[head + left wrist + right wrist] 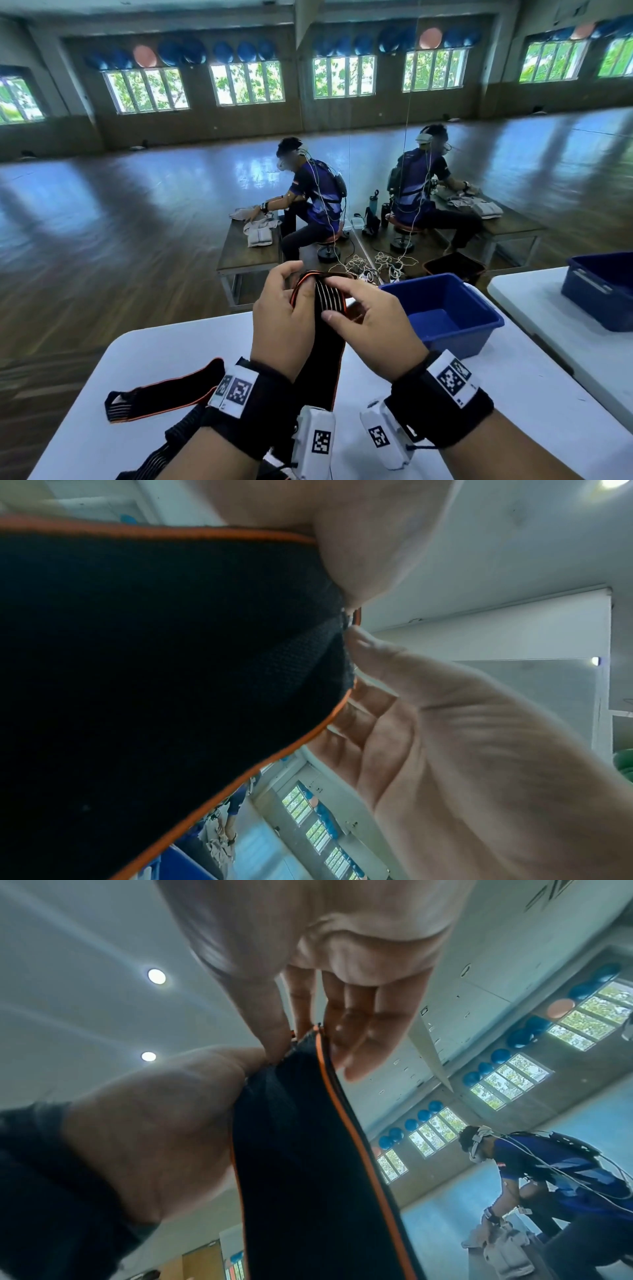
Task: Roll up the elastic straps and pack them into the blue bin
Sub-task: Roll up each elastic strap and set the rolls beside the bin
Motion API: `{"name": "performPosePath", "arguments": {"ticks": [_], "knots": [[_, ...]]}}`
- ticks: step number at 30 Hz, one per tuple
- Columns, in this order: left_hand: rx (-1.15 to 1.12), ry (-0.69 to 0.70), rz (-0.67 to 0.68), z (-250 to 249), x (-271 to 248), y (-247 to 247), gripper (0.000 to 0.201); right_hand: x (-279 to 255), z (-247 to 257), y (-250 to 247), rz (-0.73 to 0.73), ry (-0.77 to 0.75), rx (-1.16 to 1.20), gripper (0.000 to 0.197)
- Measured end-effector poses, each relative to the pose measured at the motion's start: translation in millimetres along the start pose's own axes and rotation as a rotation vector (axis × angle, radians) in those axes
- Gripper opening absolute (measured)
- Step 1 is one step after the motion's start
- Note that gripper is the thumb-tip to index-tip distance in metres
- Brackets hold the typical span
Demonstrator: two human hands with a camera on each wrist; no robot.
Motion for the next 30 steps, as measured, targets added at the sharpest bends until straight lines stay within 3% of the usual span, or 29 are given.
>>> {"name": "performPosePath", "arguments": {"ticks": [6, 9, 14, 21, 25, 30], "knots": [[-0.154, -0.05, 0.145, 2.1, -14.7, 8.5, 0.036, -1.1, -5.4, -5.1, -0.118, 0.029, 0.046, 0.049], [-0.231, 0.005, 0.182, -0.3, -29.0, 10.7, 0.035, -0.5, -11.2, -5.3, -0.156, 0.103, 0.103, 0.049], [-0.163, 0.028, 0.228, 4.1, -43.5, 20.1, 0.031, -4.3, -11.8, 3.1, -0.164, 0.144, 0.176, 0.044], [-0.154, -0.076, 0.286, 18.6, -40.1, 23.8, 0.048, -12.6, -26.8, 5.6, -0.252, 0.188, 0.285, 0.028], [-0.177, -0.156, 0.26, 34.8, -28.9, 25.6, 0.052, -33.1, -39.7, 14.8, -0.124, 0.178, 0.171, 0.023], [-0.24, -0.273, 0.214, 67.4, -13.8, 31.8, 0.053, -86.4, -93.7, 47.1, 0.199, 0.357, 0.116, 0.045]]}}
Point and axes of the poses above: each hand's wrist, its own x-axis towards the middle knuckle, its own y-axis out of the palm, z = x × y, the point moved 5 cm from there along x, towards the middle knuckle
